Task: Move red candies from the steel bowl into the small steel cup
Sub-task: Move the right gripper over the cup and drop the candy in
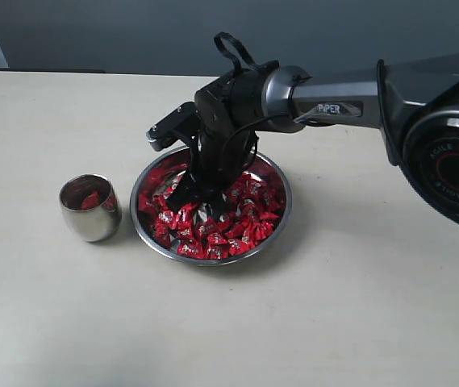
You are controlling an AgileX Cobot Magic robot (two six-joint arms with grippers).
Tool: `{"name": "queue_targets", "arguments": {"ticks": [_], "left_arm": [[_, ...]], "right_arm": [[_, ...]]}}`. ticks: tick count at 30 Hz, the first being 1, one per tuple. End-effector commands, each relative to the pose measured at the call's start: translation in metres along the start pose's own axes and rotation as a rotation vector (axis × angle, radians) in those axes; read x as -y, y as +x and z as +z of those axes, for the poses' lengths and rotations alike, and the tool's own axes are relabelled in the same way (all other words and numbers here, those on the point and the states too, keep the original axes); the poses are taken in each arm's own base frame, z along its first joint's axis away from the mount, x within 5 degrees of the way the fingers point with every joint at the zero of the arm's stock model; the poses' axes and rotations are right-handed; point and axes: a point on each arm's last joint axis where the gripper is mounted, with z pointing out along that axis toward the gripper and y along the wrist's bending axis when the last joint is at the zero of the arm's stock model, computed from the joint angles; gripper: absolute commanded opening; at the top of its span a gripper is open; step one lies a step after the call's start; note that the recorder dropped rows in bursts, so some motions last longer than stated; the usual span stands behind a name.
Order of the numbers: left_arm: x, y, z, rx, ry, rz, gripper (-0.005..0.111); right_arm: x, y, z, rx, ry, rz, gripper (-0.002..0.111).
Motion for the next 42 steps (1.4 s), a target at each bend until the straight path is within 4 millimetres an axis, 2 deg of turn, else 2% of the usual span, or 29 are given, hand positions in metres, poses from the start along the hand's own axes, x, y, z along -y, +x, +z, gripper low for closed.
{"name": "queue_targets", "arguments": {"ticks": [1, 3, 7, 9, 12, 20, 24, 27, 33, 37, 42], "left_arm": [[0.0, 0.001, 0.0, 0.002, 0.002, -0.001, 0.0], [0.0, 0.001, 0.0, 0.002, 0.002, -0.001, 0.0], [0.0, 0.001, 0.0, 0.002, 0.002, -0.001, 0.0], [0.0, 0.001, 0.0, 0.002, 0.002, -0.001, 0.0], [0.0, 0.001, 0.0, 0.002, 0.002, -0.001, 0.0], [0.0, 0.001, 0.0, 0.002, 0.002, -0.001, 0.0], [0.0, 0.001, 0.0, 0.002, 0.002, -0.001, 0.0], [0.0, 0.001, 0.0, 0.002, 0.002, -0.001, 0.0], [0.0, 0.001, 0.0, 0.002, 0.002, -0.001, 0.0], [0.0, 0.001, 0.0, 0.002, 0.002, -0.001, 0.0], [0.0, 0.001, 0.0, 0.002, 0.002, -0.001, 0.0]], "right_arm": [[0.002, 0.002, 0.005, -0.006, 0.003, 0.007, 0.032], [0.002, 0.002, 0.005, -0.008, 0.003, 0.007, 0.029], [0.003, 0.003, 0.005, -0.014, 0.005, 0.003, 0.006], [0.003, 0.002, 0.002, -0.011, 0.006, 0.004, -0.001], [0.004, -0.001, -0.009, 0.011, 0.01, 0.007, -0.001], [0.008, -0.015, -0.062, 0.14, 0.024, 0.025, -0.001], [0.005, -0.019, -0.079, 0.186, -0.03, 0.085, -0.001], [-0.002, -0.022, -0.087, 0.212, -0.105, 0.129, -0.001], [-0.042, -0.031, -0.095, 0.294, -0.317, 0.033, -0.001], [-0.065, -0.04, -0.099, 0.378, -0.34, 0.001, -0.001], [-0.079, -0.046, -0.102, 0.441, -0.327, -0.012, -0.001]]}}
